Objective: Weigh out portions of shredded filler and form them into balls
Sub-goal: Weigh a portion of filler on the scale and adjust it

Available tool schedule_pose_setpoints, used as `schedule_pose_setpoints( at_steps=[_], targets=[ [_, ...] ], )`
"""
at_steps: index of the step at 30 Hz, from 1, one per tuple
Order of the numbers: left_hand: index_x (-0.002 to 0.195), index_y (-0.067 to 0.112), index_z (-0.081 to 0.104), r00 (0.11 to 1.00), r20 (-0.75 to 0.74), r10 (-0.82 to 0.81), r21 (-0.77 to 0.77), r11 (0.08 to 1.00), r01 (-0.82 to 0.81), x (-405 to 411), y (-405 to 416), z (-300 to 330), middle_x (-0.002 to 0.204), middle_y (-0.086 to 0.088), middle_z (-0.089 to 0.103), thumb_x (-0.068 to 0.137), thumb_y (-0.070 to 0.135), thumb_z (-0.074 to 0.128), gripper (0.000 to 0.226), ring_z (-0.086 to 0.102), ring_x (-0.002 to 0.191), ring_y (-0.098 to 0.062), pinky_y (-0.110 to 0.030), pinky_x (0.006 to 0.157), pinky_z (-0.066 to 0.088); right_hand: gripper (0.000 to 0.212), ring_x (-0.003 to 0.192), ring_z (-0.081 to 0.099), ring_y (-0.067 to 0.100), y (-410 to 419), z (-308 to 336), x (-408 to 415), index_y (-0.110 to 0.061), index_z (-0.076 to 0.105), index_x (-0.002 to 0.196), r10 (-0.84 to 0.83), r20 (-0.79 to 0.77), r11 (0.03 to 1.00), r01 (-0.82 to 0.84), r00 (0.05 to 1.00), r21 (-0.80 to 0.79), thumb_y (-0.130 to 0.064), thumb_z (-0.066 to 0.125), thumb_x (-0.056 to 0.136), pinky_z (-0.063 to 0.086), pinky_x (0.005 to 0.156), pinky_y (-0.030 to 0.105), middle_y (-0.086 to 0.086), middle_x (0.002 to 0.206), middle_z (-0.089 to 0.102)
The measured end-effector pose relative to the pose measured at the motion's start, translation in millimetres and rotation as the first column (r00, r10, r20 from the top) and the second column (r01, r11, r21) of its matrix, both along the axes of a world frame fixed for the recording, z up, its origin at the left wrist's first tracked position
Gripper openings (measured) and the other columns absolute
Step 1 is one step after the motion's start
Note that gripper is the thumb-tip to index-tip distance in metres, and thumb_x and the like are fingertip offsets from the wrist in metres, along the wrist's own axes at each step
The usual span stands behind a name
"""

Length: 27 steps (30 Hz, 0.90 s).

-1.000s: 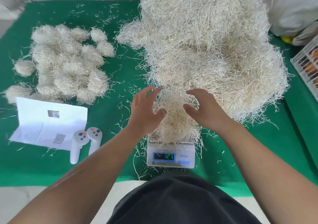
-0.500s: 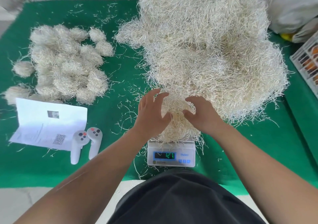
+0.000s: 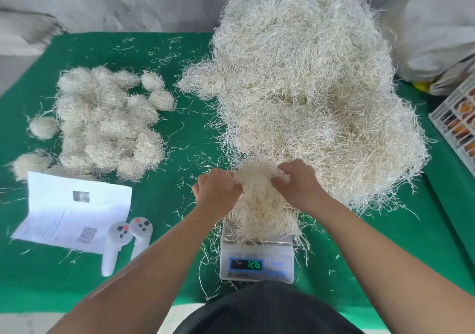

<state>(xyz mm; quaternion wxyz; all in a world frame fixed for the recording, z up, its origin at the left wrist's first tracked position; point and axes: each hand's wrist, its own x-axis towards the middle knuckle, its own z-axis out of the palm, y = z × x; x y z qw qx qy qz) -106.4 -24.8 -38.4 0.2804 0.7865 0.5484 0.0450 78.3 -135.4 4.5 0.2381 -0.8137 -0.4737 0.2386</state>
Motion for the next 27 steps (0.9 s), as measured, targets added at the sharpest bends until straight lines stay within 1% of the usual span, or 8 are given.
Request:
schedule_pose_setpoints(
  at_steps=[4,6,9,16,18,21,23,27],
  targets=[
    [0.134,0.016,0.057,0.982,0.19,0.024,-0.097,0.995,-0.006,-11.2,11.5,11.4,0.096,-0.002,0.07,0.099,0.04,0.059,0.042,0.06,0.073,-0.013,-0.04,0.081,0.054,0.021,0.091,0.063,0.01,-6.8,28.7,13.2,-0.023,0.074,0.11,-0.046,-0.263,0.995,0.067,0.964,0.073,-0.039,0.064,0.101,0.042,0.073,0.024,-0.009,0.105,0.067],
    [0.129,0.009,0.057,0.924,0.37,0.094,-0.232,0.973,-0.006,-18.8,16.3,7.2,0.078,-0.006,0.067,0.102,0.035,0.059,0.038,0.044,0.046,-0.004,-0.025,0.044,0.044,0.024,0.095,0.065,0.003,-6.5,37.8,21.3,-0.028,0.073,0.118,-0.119,-0.45,0.974,0.191,0.885,0.119,-0.04,0.068,0.098,0.044,0.083,0.025,-0.021,0.114,0.07],
    [0.123,0.012,0.055,0.885,0.448,0.124,-0.233,0.972,-0.018,-30.9,19.6,3.6,0.074,0.005,0.06,0.101,0.042,0.061,0.038,0.036,0.04,0.0,-0.018,0.039,0.036,0.056,0.12,0.057,0.012,-3.8,44.2,31.0,-0.021,0.059,0.143,-0.186,-0.611,0.939,0.323,0.77,0.121,-0.043,0.073,0.093,0.037,0.099,0.033,-0.011,0.142,0.057],
    [0.154,0.013,0.04,0.933,0.345,0.106,-0.255,0.967,-0.015,-42.9,17.9,-12.0,0.142,-0.006,0.061,0.102,0.041,0.058,0.062,0.07,0.087,-0.018,-0.033,0.078,0.058,0.021,0.101,0.063,0.02,4.7,55.4,36.1,-0.018,0.074,0.09,-0.166,-0.716,0.923,0.362,0.678,0.129,-0.038,0.078,0.084,0.045,0.09,0.036,-0.007,0.096,0.072],
    [0.142,0.017,0.053,0.906,0.37,0.208,-0.338,0.938,-0.077,-41.7,20.7,-11.8,0.135,-0.009,0.066,0.103,0.03,0.061,0.043,0.071,0.1,-0.027,-0.039,0.086,0.057,0.036,0.118,0.062,0.034,6.3,54.5,32.0,-0.01,0.073,0.109,-0.167,-0.728,0.918,0.374,0.665,0.131,-0.039,0.075,0.088,0.046,0.104,0.045,0.008,0.117,0.073],
    [0.125,0.027,0.063,0.634,0.616,0.468,-0.514,0.848,-0.126,-36.9,15.3,3.5,0.127,0.01,0.068,0.1,0.017,0.056,0.028,0.065,0.111,-0.018,-0.029,0.093,0.046,0.068,0.132,0.056,0.028,7.8,57.7,25.7,-0.015,0.048,0.152,-0.176,-0.752,0.91,0.397,0.635,0.123,-0.041,0.07,0.093,0.04,0.102,0.036,0.002,0.143,0.06],
    [0.135,0.03,0.055,0.554,0.766,0.327,-0.336,0.938,-0.09,-35.5,4.5,14.1,0.128,0.025,0.061,0.092,0.034,0.057,0.043,0.055,0.127,-0.008,-0.025,0.097,0.041,0.072,0.127,0.057,0.021,7.0,65.9,20.2,-0.021,0.042,0.157,-0.14,-0.697,0.924,0.346,0.703,0.163,-0.045,0.069,0.095,0.04,0.094,0.032,-0.005,0.147,0.055],
    [0.149,0.046,0.032,0.73,0.679,-0.071,0.022,0.997,0.076,-11.7,-12.0,27.3,0.151,0.028,0.035,0.079,0.069,0.072,0.084,0.031,0.143,0.006,-0.022,0.115,0.024,0.075,0.123,0.056,0.01,9.5,94.6,8.9,-0.028,0.045,0.155,-0.068,-0.605,0.931,0.268,0.793,0.247,-0.056,0.069,0.09,0.042,0.095,0.031,-0.008,0.158,0.045]
  ],
)
